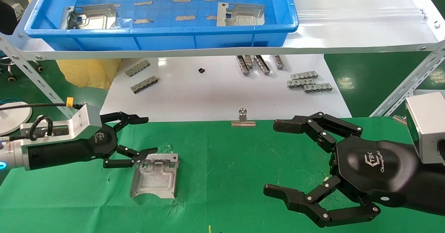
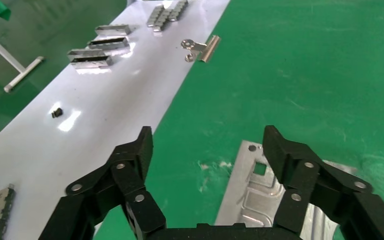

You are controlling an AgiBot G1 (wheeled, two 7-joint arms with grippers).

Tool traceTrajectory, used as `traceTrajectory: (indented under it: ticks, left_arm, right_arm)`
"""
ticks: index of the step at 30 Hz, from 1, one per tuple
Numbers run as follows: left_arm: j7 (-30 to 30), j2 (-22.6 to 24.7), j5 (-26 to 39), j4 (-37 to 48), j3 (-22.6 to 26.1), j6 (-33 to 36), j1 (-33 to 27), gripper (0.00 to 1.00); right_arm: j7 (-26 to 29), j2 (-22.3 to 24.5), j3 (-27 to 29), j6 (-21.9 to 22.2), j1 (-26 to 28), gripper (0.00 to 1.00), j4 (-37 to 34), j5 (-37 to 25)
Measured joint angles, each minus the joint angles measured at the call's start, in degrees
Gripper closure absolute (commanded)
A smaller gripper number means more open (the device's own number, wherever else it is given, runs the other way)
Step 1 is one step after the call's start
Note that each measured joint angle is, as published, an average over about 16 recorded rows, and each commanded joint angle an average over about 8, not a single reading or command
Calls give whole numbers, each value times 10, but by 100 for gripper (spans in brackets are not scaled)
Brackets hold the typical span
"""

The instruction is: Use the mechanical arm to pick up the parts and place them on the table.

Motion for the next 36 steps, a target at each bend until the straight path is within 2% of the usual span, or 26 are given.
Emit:
traceTrajectory:
  ticks: [10,36]
  left_arm:
    - [-46,-20,-22,-82,-16,-5,32,0]
    - [-264,-109,-133,-420,-96,-23,177,0]
  right_arm:
    - [0,0,0,0,0,0,0,0]
    - [0,0,0,0,0,0,0,0]
